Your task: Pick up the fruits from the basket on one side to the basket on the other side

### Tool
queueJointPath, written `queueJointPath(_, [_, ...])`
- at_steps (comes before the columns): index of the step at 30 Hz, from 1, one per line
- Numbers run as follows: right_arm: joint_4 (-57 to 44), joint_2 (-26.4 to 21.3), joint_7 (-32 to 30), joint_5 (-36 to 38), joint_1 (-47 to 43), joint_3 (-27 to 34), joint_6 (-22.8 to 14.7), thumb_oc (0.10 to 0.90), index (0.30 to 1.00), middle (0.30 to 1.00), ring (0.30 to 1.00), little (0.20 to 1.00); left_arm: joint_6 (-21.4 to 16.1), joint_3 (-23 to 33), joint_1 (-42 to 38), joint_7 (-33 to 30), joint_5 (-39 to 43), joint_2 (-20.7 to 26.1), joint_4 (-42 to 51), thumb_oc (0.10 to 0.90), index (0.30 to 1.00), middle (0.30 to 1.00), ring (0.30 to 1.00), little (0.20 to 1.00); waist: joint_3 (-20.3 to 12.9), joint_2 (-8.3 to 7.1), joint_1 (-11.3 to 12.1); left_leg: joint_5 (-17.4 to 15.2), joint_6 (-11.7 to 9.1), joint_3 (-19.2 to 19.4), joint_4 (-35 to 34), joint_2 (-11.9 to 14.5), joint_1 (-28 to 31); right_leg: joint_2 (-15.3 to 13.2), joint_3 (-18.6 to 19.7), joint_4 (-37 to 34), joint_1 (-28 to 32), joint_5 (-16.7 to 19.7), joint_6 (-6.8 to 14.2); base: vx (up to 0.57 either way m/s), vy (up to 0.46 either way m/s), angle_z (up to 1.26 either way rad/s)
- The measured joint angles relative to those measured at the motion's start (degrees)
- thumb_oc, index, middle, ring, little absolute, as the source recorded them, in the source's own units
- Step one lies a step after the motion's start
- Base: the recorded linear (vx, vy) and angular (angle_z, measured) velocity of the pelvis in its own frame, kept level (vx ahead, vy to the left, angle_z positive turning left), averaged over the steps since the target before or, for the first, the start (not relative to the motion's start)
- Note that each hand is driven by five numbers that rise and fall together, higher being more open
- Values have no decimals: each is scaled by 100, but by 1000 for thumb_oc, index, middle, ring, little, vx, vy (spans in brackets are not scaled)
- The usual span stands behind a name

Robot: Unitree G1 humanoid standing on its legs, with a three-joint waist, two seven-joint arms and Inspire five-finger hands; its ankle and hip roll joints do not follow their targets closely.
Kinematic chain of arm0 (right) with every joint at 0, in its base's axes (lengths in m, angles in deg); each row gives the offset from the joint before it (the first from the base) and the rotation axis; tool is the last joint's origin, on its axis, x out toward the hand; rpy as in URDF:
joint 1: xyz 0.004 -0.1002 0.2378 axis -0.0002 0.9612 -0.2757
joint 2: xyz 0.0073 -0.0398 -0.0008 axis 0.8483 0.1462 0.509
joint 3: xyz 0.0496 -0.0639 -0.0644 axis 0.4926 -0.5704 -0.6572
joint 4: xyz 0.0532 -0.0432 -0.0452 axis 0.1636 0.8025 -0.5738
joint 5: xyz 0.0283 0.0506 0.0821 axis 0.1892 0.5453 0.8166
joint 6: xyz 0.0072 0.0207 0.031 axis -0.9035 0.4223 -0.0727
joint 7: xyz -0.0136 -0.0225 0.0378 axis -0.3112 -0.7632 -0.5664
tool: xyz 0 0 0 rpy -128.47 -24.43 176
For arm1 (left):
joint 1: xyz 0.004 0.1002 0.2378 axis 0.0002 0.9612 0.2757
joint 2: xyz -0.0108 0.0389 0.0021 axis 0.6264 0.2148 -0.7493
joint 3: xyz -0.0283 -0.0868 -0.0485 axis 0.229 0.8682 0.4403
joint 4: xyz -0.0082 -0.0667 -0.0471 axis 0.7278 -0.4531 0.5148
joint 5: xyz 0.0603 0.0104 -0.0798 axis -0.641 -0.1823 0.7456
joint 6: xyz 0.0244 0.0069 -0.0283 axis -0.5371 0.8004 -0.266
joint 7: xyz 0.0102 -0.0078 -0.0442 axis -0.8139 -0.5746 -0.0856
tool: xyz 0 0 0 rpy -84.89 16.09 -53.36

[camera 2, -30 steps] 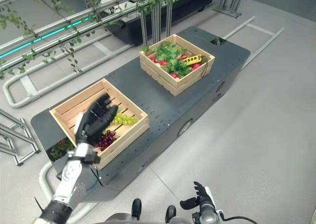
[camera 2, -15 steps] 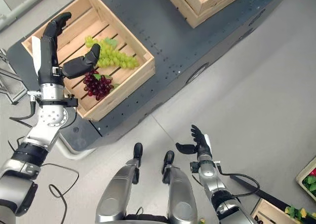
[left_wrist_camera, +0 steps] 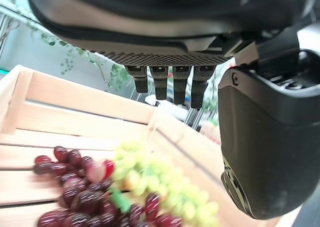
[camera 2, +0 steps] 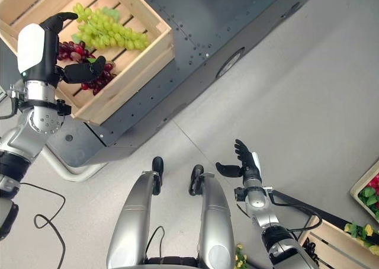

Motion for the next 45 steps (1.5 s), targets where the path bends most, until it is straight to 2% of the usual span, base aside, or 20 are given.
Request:
queueJointPath(3, [133,-81,7,-4,-2,-7,2,800,900,900,900,900,314,-673,-461,194,-507,302,-131,800,900,900,900,900,0,-4,-14,1,-1,-18,76,23,-158,10,-27,46,-133,6,7,9,33,0])
queueJointPath(7, [233,-103,18,-6,-52,-30,7,800,900,900,900,900,566,-1142,-750,394,-1289,507,-246,800,900,900,900,900,-2,-26,-50,0,5,-10,96,39,-263,14,-34,45,-220,23,-12,2,8,0])
queueJointPath(9, [351,-104,59,-7,-98,-52,1,800,900,900,900,900,630,-1535,-974,456,-1759,551,-467,800,900,900,900,900,-3,-29,-47,-7,26,-6,116,43,-286,14,-37,43,-232,24,-15,17,36,0])
queueJointPath(10, [525,-115,78,-7,-217,-173,-20,800,900,900,900,900,731,-1947,-1179,539,-2077,651,-577,800,900,900,900,900,-5,-42,-52,-10,26,-3,125,44,-305,14,-37,43,-246,25,-13,22,26,-3])
queueJointPath(22, [891,-141,249,-8,-394,-249,-57,800,900,900,900,900,1527,-2197,-1400,686,-3870,708,-711,800,900,900,900,900,-6,-54,-52,-44,57,43,203,107,-427,7,-60,65,-336,27,-9,4,6,0])
queueJointPath(27, [911,-140,267,-8,-405,-273,-60,800,900,900,900,900,1576,-2395,-1546,1037,-4576,716,-724,800,900,900,900,900,-6,-59,-52,-49,56,21,268,115,-493,5,-124,64,-344,26,-9,0,1,1])
queueJointPath(31, [917,-139,315,-8,-432,-425,-75,800,900,900,900,900,1472,-2478,-1569,1292,-5000,723,-690,800,900,900,900,900,-7,-138,-50,-68,86,24,279,115,-496,1,-124,61,-344,28,-6,0,0,0])
queueJointPath(34, [930,-125,367,-9,-424,-446,-76,800,900,900,900,900,1208,-2516,-1575,1228,-5048,728,-715,800,900,900,900,900,-6,-188,-56,-71,91,16,295,118,-517,3,-133,56,-350,32,1,0,0,0])
queueJointPath(40, [972,-121,369,-13,-417,-437,-85,800,900,900,900,900,277,-2560,-1723,723,-5243,962,-700,800,900,900,900,900,-7,-205,-74,-79,112,41,341,174,-632,14,-146,48,-427,47,26,0,0,0])
queueJointPath(45, [992,-119,380,-16,-421,-431,-159,800,900,900,900,900,-316,-2616,-1890,597,-5262,1058,-734,800,900,900,900,900,-7,-205,-75,-103,142,49,398,190,-688,24,-149,44,-456,57,44,0,0,0])
